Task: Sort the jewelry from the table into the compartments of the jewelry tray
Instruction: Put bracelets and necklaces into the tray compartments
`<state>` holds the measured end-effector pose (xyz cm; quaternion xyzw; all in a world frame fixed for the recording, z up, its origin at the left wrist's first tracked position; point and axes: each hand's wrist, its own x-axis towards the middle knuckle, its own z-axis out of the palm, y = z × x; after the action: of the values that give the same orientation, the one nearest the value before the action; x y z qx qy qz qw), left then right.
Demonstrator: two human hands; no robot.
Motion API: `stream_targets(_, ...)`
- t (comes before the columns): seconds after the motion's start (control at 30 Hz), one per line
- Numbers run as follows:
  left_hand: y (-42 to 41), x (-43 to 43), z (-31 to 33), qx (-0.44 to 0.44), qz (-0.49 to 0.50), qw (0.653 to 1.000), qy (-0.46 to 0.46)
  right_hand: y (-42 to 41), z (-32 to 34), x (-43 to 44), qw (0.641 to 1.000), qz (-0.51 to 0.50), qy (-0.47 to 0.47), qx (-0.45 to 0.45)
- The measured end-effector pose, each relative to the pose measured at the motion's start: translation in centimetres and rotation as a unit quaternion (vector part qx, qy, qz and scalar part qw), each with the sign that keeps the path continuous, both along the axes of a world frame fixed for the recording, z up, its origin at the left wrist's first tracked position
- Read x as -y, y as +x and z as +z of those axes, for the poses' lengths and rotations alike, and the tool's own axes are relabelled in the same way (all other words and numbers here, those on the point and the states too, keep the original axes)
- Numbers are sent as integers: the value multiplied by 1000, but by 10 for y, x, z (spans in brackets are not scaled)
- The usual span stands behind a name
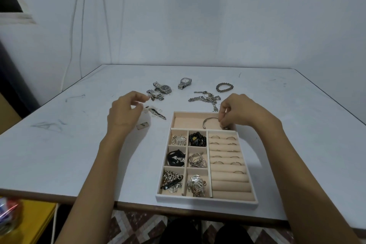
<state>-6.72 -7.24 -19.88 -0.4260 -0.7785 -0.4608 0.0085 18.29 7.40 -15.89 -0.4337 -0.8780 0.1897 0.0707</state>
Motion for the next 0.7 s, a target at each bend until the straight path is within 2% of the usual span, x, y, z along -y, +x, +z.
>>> stream_targets(0.13,-1,2,-2,14,68,996,-49,1,0,-2,1000,13,-14,2)
stream_targets(0.3,-7,-6,-6,34,109,987,-115,5,2,-8,995,-14,-5,-97)
stream_targets(0.47,-27,-36,-16,-57,89,971,-215,1,0,-9,988,-37,20,-151)
stream_targets(0.6,-37,-56,-22,-125,96,965,-211,0,-2,-9,987,-36,19,-158)
stream_targets(0.7,-38,-62,-21,-131,114,967,-187,0,-3,-10,987,-39,23,-155)
